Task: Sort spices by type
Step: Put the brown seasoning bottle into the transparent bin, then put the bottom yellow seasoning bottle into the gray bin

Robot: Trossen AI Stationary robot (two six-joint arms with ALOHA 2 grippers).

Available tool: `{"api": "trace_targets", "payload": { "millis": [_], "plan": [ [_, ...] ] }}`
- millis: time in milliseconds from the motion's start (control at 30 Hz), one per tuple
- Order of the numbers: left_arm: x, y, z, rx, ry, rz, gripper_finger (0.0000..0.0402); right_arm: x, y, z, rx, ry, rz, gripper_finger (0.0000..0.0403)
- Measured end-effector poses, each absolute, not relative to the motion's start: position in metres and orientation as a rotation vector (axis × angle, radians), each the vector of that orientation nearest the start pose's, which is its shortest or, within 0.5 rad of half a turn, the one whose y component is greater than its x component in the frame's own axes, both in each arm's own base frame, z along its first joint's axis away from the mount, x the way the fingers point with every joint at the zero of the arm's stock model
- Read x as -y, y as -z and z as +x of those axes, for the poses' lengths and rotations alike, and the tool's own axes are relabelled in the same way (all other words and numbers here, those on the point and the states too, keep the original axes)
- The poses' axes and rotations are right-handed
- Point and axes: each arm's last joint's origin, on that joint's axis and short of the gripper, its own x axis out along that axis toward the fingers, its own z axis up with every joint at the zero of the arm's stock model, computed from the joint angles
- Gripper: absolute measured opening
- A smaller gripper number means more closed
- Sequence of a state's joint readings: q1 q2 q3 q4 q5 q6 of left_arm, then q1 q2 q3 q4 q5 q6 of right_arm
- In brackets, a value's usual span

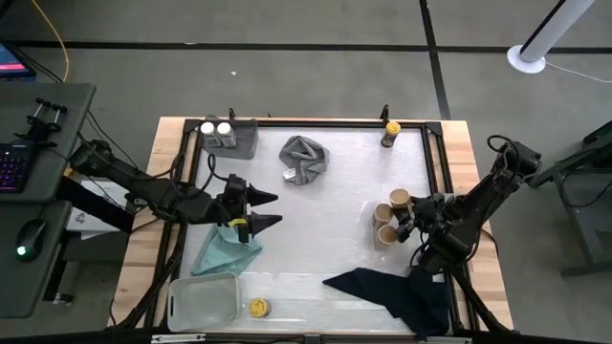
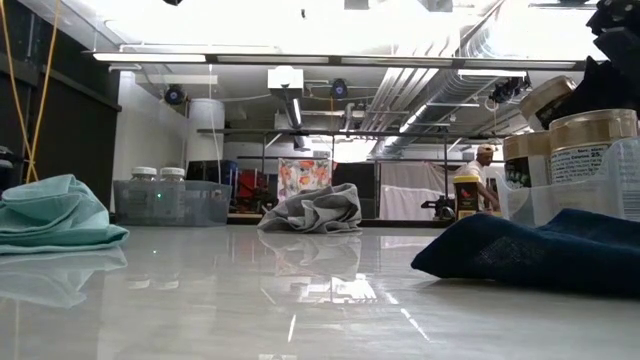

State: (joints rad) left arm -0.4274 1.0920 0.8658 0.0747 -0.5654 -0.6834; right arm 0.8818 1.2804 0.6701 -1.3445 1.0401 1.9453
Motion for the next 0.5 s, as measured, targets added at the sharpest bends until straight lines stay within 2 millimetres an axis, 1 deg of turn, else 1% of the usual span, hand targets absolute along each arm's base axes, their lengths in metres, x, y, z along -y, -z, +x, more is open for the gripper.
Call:
{"api": "trace_targets", "payload": {
  "millis": [100,200,267,500],
  "plan": [
    [0.0861,-0.3273,0.2264,-0.08,-0.179,-0.631,0.0383,-0.0992,-0.1886,0.1141,-0.477,0.872,0.178,0.0279],
    [0.0861,-0.3273,0.2264,-0.079,-0.179,-0.631,0.0383,-0.1003,-0.188,0.1149,-0.475,0.869,0.198,0.0311],
    [0.086,-0.3273,0.2264,-0.079,-0.18,-0.632,0.0383,-0.1012,-0.1874,0.1156,-0.476,0.867,0.214,0.0325],
    [0.086,-0.3273,0.2264,-0.078,-0.18,-0.64,0.0383,-0.104,-0.1861,0.1173,-0.486,0.858,0.253,0.0324]
  ]
}}
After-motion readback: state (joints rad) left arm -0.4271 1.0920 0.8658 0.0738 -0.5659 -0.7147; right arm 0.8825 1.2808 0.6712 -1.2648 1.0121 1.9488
